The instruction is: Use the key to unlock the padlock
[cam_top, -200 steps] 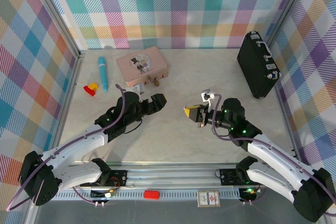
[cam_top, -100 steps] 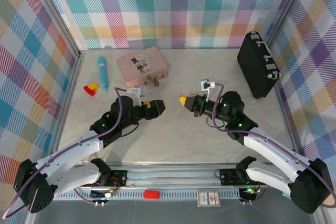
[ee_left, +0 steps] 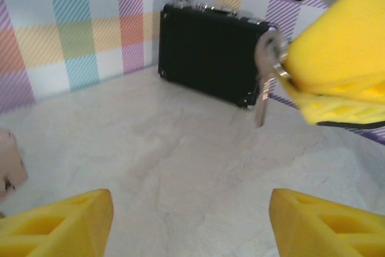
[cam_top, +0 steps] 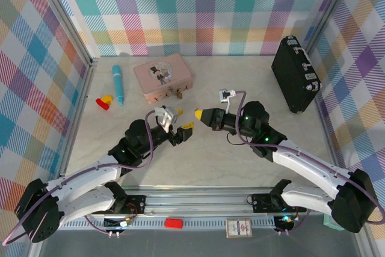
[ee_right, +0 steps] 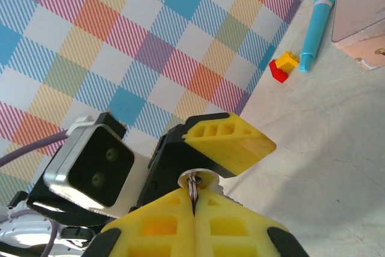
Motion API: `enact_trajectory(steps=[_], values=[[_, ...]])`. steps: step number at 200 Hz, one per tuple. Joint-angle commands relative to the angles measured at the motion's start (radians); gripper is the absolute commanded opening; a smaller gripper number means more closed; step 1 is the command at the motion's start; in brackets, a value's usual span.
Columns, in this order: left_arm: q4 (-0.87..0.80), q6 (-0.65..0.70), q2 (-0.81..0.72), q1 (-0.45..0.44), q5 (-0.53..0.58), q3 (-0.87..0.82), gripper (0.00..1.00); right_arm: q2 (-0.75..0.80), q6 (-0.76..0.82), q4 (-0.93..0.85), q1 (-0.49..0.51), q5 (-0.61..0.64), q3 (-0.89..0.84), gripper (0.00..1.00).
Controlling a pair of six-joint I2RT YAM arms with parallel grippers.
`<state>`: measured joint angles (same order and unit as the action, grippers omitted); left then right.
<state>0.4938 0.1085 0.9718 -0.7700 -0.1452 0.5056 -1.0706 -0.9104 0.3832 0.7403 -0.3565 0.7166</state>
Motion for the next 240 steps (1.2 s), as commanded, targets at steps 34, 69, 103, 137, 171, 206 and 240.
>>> enact_trajectory(steps=[34, 69, 103, 137, 171, 206, 240], values=[[0.139, 0.155, 0.061, -0.007, -0.071, 0.024, 0.51, 0.003, -0.026, 0.009, 0.028, 0.014, 0.031, 0.0], [0.187, 0.139, 0.079, -0.006, -0.056, 0.021, 0.44, -0.003, -0.02, 0.006, 0.04, 0.019, 0.026, 0.0], [0.183, 0.132, 0.078, -0.008, -0.048, 0.027, 0.37, 0.001, -0.016, 0.002, 0.044, 0.027, 0.017, 0.0], [0.162, 0.13, 0.075, -0.007, -0.063, 0.037, 0.33, 0.0, -0.019, 0.005, 0.052, 0.028, 0.011, 0.0], [0.151, 0.128, 0.072, -0.008, -0.077, 0.045, 0.31, 0.0, -0.016, 0.004, 0.056, 0.033, 0.007, 0.0], [0.14, 0.123, 0.071, -0.007, -0.085, 0.054, 0.27, -0.002, -0.014, 0.005, 0.06, 0.037, 0.005, 0.0], [0.124, 0.125, 0.068, -0.007, -0.08, 0.058, 0.24, 0.003, -0.006, -0.009, 0.061, 0.045, 0.004, 0.0]])
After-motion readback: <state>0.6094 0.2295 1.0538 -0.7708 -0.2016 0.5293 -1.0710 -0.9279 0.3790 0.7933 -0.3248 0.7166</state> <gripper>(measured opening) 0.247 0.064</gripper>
